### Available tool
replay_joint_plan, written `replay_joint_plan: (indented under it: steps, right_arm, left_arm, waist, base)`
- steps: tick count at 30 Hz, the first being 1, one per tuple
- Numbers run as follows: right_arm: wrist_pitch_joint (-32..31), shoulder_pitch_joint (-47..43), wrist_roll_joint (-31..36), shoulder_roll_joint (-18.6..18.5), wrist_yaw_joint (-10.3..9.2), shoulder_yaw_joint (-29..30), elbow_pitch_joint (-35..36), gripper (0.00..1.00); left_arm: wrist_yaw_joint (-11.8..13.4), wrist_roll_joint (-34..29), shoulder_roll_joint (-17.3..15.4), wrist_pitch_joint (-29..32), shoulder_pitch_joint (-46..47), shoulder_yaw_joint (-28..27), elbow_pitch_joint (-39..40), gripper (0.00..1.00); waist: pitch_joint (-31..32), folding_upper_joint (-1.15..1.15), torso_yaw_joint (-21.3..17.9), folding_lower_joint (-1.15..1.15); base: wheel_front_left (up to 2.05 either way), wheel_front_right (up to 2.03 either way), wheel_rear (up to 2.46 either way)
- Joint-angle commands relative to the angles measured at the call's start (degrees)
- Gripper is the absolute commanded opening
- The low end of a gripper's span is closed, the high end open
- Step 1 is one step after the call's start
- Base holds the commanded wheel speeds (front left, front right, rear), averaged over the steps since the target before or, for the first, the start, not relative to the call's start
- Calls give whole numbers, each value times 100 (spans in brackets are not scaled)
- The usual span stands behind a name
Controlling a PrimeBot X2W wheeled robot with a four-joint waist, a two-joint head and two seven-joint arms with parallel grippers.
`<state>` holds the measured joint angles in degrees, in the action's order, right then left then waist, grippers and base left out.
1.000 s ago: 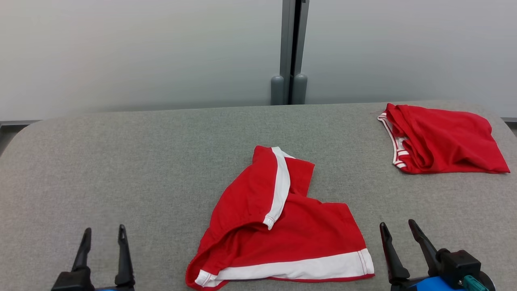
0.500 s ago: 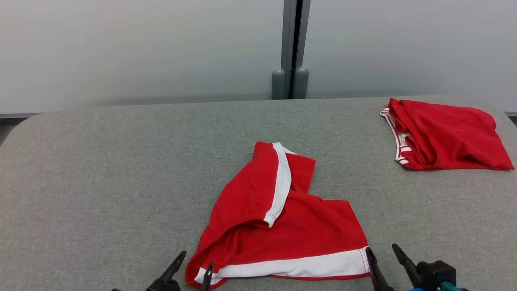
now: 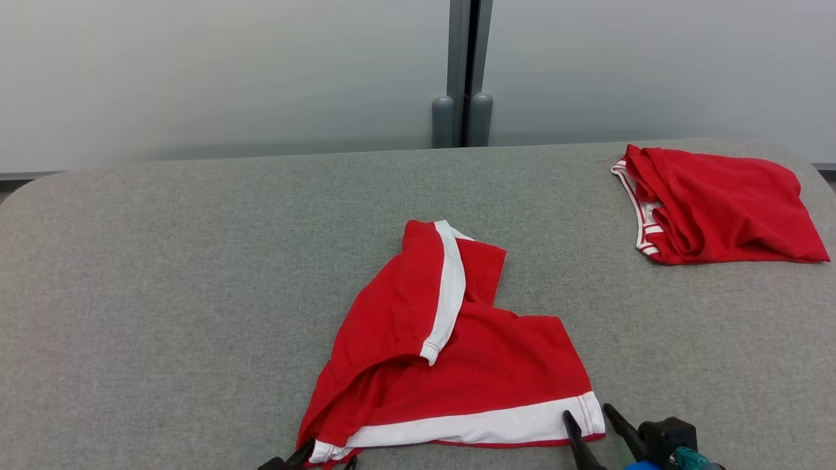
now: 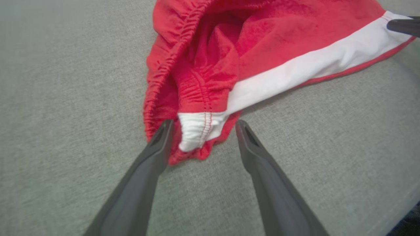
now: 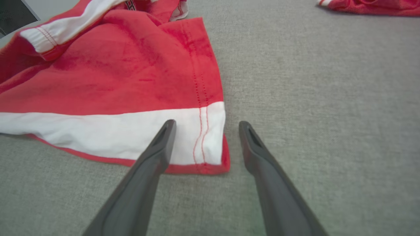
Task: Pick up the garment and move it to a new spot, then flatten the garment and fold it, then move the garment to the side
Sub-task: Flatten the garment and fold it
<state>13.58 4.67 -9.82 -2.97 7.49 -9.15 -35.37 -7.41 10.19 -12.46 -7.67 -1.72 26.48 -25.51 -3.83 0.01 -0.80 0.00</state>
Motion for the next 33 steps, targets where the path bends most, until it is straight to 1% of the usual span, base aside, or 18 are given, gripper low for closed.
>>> replay_joint_plan:
  steps: [1, 2, 3, 4, 5, 6, 10, 13, 16, 20, 23, 26, 27, 29, 33]
  right_arm:
    - [36, 90, -57, -29, 1, -37, -66, 100]
    - [56, 121, -72, -27, 1, -80, -129, 99]
    - [64, 142, -104, -27, 1, -114, -192, 56]
    - [82, 168, -116, -32, 1, -148, -233, 5]
    - [92, 199, -121, -51, 1, -189, -264, 0]
    - [108, 216, -167, -59, 1, -221, -306, 0]
    - [147, 204, -230, -113, 1, -366, -268, 0]
    - [161, 169, -289, -172, 1, -596, -30, 0]
    - [163, 257, -450, -237, 1, -781, 432, 0]
    - [165, 652, -687, -424, 1, -1044, 1044, 0]
    - [166, 1222, -878, -631, 1, -1157, 1308, 0]
    - [148, 2024, -1170, -689, 1, -1196, 1416, 0]
    - [119, 2320, -1240, -747, 1, -1218, 1401, 0]
    - [69, 3019, -1405, -810, 1, -1261, 1328, 0]
    - [-54, 4544, -1854, -756, 1, -1271, 930, 0]
  left_arm:
    - [-10, 85, 6, -1, 127, 13, -77, 100]
    - [-10, 152, 39, 13, 144, 44, -155, 100]
    - [-10, 201, 62, 3, 171, 70, -235, 100]
    - [-10, 238, 64, 23, 202, 122, -324, 87]
    - [-10, 311, 85, 27, 222, 158, -395, 35]
    - [-10, 406, 118, -16, 243, 175, -451, 0]
    - [-10, 598, 154, -177, 359, 309, -589, 0]
    - [-11, 853, 230, -327, 437, 366, -533, 0]
    - [-11, 1294, 259, -439, 570, 401, -252, 0]
    - [-11, 1927, 108, -504, 980, 400, 421, 0]
    - [-11, 2286, -95, -432, 1560, 275, 938, 0]
    - [-11, 2560, -292, -245, 2357, 78, 1252, 0]
    - [-11, 2688, -311, -157, 2611, 40, 1299, 0]
    - [-11, 2786, -454, 56, 3261, 30, 1357, 0]
    - [-11, 3144, -543, 380, 4664, -78, 1167, 0]
  waist:
    - [-2, -1, 4, 0]
    - [-4, -1, 4, 0]
    - [-6, -1, 5, 0]
    - [-3, -1, 4, 0]
    - [-2, -1, 1, 0]
    - [2, -1, 0, 0]
    - [24, -1, -11, 0]
    - [31, -1, -22, 0]
    - [0, -1, -59, 0]
    - [-121, -1, -87, 0]
    - [-278, -1, -109, 0]
    - [-522, -1, -128, 0]
    - [-612, -1, -124, 0]
    - [-828, -1, -125, 0]
    - [-1271, -1, -163, 0]
  base:
    - [0, 0, 0]
    - [0, 0, 0]
    - [0, 0, 0]
    - [0, 0, 0]
    - [0, 0, 0]
    - [0, 0, 0]
    - [0, 0, 0]
    - [0, 0, 0]
    - [0, 0, 0]
    - [0, 0, 0]
    - [0, 0, 0]
    - [0, 0, 0]
    - [0, 0, 0]
    - [0, 0, 0]
    - [0, 0, 0]
